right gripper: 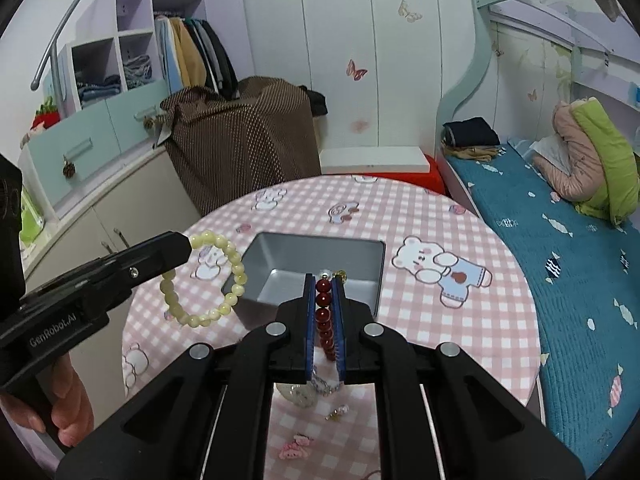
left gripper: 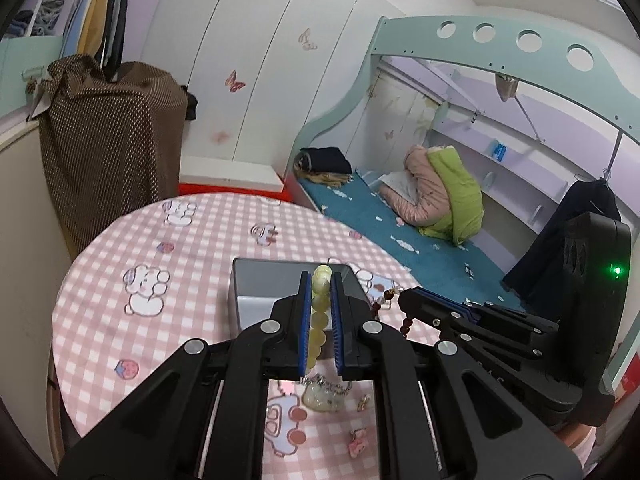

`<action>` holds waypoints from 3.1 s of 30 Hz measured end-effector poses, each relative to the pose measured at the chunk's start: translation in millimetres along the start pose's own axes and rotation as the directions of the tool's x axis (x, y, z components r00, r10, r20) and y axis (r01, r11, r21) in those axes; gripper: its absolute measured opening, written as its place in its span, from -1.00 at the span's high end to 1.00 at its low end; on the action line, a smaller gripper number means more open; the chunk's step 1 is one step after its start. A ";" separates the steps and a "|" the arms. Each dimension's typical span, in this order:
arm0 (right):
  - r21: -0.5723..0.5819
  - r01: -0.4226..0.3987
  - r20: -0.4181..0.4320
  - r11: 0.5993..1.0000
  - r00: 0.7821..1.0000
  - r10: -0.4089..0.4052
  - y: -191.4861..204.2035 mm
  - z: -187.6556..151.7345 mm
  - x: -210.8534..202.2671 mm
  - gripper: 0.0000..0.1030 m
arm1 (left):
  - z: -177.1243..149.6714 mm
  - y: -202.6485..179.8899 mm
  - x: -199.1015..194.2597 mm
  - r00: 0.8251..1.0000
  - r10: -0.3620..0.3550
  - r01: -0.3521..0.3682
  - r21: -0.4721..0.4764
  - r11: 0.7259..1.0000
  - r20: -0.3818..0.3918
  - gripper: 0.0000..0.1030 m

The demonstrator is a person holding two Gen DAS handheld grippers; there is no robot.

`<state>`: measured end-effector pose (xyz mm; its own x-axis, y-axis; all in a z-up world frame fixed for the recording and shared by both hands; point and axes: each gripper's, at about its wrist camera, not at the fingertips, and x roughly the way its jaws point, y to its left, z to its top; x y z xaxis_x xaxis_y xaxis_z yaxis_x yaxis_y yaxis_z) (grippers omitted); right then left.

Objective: Organize jewelry
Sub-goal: 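Lift both bracelets and carry them over the grey tin box with both tools, then open both tools to drop the bracelets into the tin box, then withdraw both tools from the tin box back toward the jewelry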

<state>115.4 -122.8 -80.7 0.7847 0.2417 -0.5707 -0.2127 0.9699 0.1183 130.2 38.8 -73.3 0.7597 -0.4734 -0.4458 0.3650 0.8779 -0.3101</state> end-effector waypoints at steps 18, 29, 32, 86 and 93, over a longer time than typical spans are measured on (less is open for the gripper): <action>0.045 -0.021 0.024 0.999 1.000 0.020 -9.8 28.9 32.6 0.85 | 12.0 3.3 36.9 0.999 0.029 -0.029 0.004 1.000 -0.022 0.82; 0.087 -0.047 -0.073 0.995 0.996 0.054 -21.6 21.1 68.4 0.81 | 7.3 16.5 71.7 0.995 0.060 -0.061 -0.004 0.998 -0.082 0.81; 0.146 -0.092 -0.072 0.985 0.992 0.104 -32.1 20.0 69.1 0.60 | 6.4 17.6 77.4 0.993 0.074 -0.074 0.003 0.997 -0.097 0.81; 0.049 0.124 -0.112 0.991 0.987 -0.118 -35.1 -28.1 18.5 -0.86 | -47.9 35.4 13.8 0.958 0.244 -0.238 0.059 0.969 -0.153 -0.75; 0.028 0.094 -0.169 0.995 0.982 -0.088 -25.2 -52.1 25.4 -0.86 | -70.4 43.1 20.9 0.941 0.261 -0.250 0.080 0.965 -0.217 -0.75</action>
<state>110.4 -142.5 -140.4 0.6908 0.1476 -0.7078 -0.1220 0.9887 0.0871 123.9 61.7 -155.1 0.6935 -0.2316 -0.6823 0.2056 0.9712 -0.1207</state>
